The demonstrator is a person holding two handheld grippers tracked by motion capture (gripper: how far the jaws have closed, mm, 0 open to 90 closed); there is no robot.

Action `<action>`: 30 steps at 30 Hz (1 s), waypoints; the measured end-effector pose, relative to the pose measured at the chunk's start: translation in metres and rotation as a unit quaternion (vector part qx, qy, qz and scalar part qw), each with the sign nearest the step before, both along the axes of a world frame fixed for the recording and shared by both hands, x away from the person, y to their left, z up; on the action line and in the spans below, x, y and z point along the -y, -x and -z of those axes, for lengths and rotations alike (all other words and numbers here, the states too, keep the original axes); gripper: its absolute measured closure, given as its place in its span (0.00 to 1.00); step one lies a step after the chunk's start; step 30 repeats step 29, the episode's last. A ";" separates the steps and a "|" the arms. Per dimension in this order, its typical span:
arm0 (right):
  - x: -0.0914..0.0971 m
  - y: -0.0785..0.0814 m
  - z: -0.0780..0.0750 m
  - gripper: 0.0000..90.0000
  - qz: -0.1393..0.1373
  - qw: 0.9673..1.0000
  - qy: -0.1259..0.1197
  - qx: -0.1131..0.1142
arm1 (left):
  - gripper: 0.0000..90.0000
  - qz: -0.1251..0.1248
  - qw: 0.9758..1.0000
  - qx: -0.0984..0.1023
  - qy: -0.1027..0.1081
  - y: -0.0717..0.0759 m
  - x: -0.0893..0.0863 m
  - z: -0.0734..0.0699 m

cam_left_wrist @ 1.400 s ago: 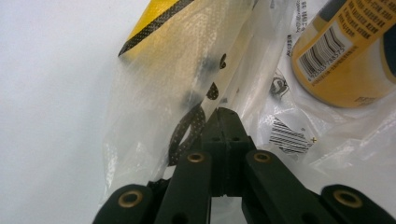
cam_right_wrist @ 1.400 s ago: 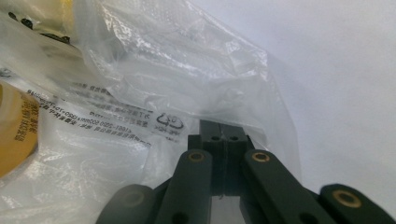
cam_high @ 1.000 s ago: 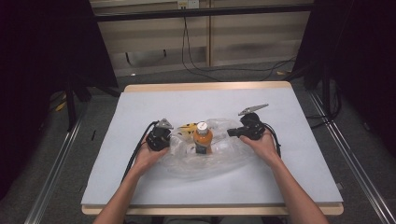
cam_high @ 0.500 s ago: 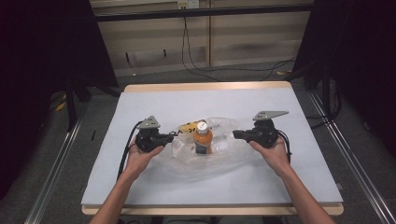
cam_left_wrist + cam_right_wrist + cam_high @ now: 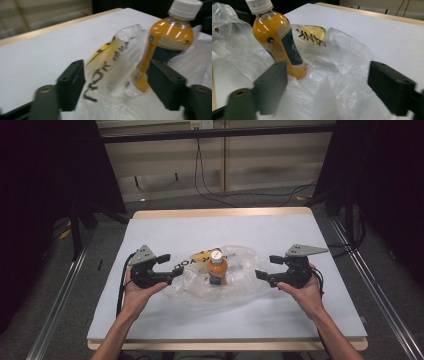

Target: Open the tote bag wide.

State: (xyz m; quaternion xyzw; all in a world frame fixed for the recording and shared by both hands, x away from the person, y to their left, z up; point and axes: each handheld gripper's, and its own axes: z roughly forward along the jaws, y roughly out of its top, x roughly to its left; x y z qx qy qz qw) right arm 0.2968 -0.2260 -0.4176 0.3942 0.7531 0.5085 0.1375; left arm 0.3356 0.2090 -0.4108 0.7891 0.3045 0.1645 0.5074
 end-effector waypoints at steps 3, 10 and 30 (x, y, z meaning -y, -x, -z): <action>0.010 0.008 0.000 0.06 0.008 1.000 -0.006 0.001 | 0.16 -0.015 1.000 -0.001 0.011 0.008 -0.010 0.000; 0.030 0.033 0.000 0.03 0.021 0.999 -0.021 0.011 | 0.08 -0.016 0.999 -0.008 0.036 0.032 -0.030 -0.004; 0.059 0.088 0.018 0.02 0.080 0.996 -0.024 0.036 | 0.02 -0.018 1.000 -0.015 -0.003 0.082 -0.048 0.036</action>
